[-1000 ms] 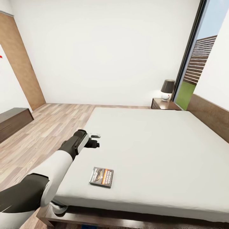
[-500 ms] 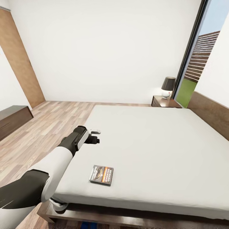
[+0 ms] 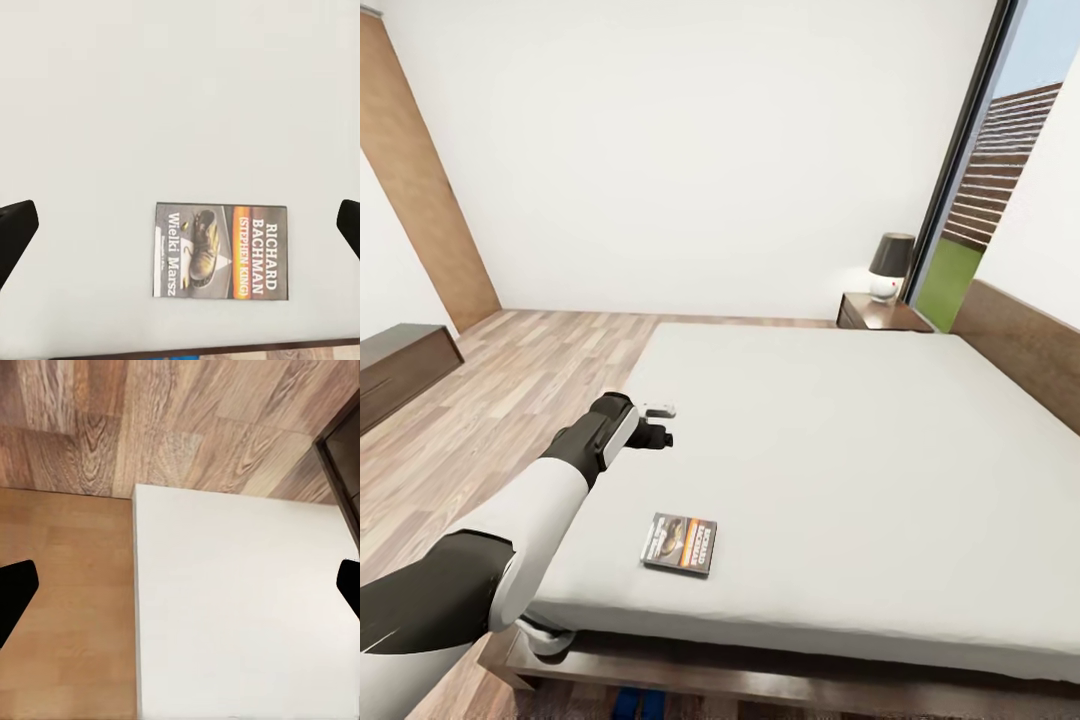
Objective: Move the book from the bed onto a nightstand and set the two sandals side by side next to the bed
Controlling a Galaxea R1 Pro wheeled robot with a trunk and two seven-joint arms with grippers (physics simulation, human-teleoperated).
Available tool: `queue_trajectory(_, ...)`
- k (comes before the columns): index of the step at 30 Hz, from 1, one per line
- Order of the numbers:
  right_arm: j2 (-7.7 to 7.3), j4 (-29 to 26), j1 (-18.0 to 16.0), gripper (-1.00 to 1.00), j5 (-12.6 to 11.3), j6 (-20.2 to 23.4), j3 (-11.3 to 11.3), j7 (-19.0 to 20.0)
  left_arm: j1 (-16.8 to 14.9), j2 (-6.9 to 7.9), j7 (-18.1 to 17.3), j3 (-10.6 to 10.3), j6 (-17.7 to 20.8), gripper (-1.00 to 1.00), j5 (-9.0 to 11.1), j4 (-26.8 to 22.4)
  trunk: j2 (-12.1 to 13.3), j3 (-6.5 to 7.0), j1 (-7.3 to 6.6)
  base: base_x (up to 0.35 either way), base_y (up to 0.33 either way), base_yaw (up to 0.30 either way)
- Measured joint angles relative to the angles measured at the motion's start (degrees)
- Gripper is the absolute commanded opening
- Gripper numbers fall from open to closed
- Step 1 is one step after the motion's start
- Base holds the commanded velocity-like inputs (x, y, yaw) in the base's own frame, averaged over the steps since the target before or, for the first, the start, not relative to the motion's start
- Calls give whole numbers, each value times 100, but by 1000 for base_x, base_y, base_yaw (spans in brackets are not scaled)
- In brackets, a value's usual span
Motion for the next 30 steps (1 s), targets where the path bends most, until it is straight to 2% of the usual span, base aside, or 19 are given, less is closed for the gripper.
queue_trajectory(11,-12,0,6,100,0,169,-8,0,-25,-7,3,0,-10,100,-1,-2,0,-103,0,0,0,0)
queue_trajectory(19,18,4,158,100,45,314,4,-11,-28,1,10,1,-24,100,-2,8,0,-178,0,0,0,0)
queue_trajectory(24,68,3,302,100,93,339,16,-17,-28,8,16,1,-37,100,-2,27,0,-225,0,0,0,0)
queue_trajectory(30,197,2,510,100,116,343,21,-38,-22,15,23,3,-48,100,-3,51,0,-282,0,0,0,0)
